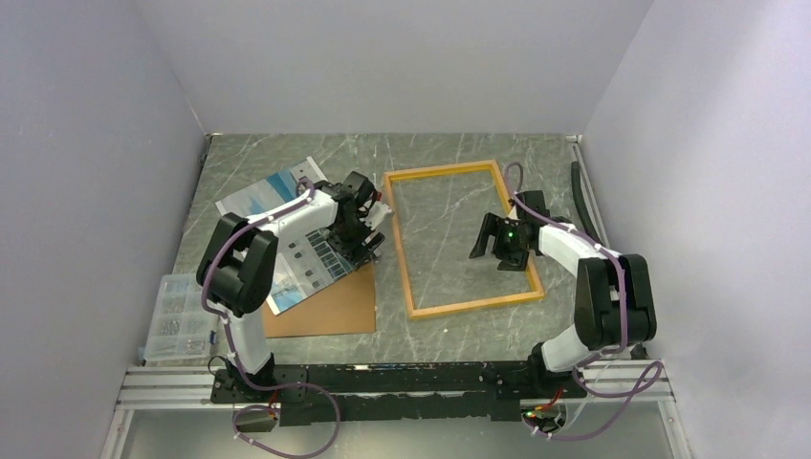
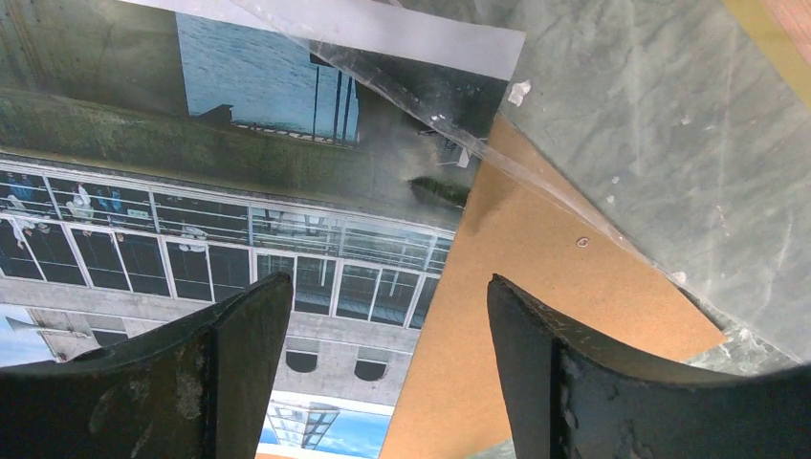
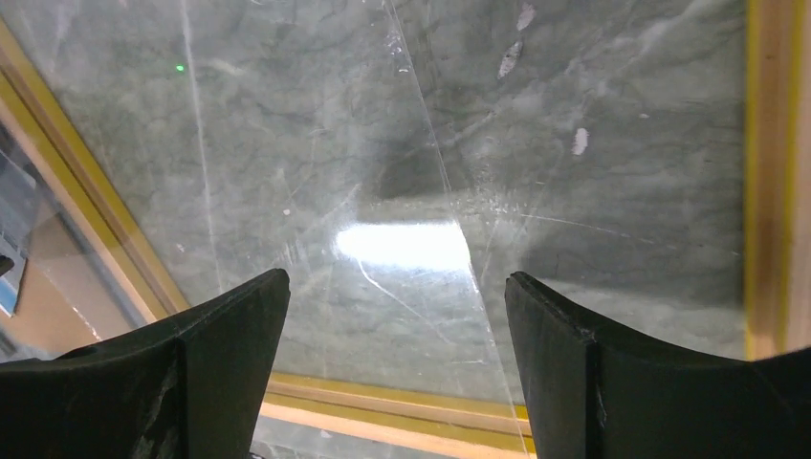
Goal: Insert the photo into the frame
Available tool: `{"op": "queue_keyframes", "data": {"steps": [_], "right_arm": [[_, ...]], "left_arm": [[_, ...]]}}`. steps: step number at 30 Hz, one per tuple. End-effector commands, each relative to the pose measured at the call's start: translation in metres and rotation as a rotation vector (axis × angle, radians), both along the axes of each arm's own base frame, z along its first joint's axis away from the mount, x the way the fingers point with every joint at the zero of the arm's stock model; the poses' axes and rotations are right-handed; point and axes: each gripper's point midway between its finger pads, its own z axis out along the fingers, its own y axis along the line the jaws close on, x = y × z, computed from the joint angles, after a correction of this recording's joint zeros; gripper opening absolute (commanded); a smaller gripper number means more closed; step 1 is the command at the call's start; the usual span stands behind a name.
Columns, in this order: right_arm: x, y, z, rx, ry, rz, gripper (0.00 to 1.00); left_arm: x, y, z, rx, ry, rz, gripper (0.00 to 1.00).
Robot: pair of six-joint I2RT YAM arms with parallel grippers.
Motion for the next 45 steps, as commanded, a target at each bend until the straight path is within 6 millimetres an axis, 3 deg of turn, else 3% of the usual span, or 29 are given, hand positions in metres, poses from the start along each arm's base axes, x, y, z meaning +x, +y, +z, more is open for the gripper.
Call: {"op": "queue_keyframes", "data": {"steps": [1,3,11,17,27,39,40,45], "right_arm": [[0.019,-0.015,0.035,-0.072,-0.132,-0.027,0.87],[0.019,-0.013,0.037,-0.054,-0.132,-0.021,0.88],[-0.001,-0.003,0.002,0.029,-0.042,-0.019,0.87],[-0.008,0.018,0.000,0.172,-0.034,0.000,0.85],[-0.023,0.057,0.034,0.482,-0.084,0.033,0.81],[-0.026,0.073,0.085,0.699,-0.243,0.066,0.71],[-0.025,0.073,0.086,0.702,-0.245,0.062,0.69],[-0.023,0.073,0.080,0.693,-0.208,0.048,0.31]], "left_arm": [[0.005,0.000,-0.003,0.016,-0.022,-0.012,0.80],[0.006,0.001,-0.004,0.023,-0.022,-0.012,0.80],[0.008,0.002,-0.006,0.037,-0.027,-0.011,0.80],[0.011,-0.001,-0.006,0.027,-0.029,-0.011,0.79],[0.019,-0.002,-0.016,0.052,-0.029,-0.016,0.79],[0.023,-0.004,-0.010,0.043,-0.047,-0.024,0.79],[0.023,-0.003,-0.010,0.043,-0.048,-0.024,0.79],[0.026,-0.005,-0.004,0.033,-0.061,-0.015,0.79]]}}
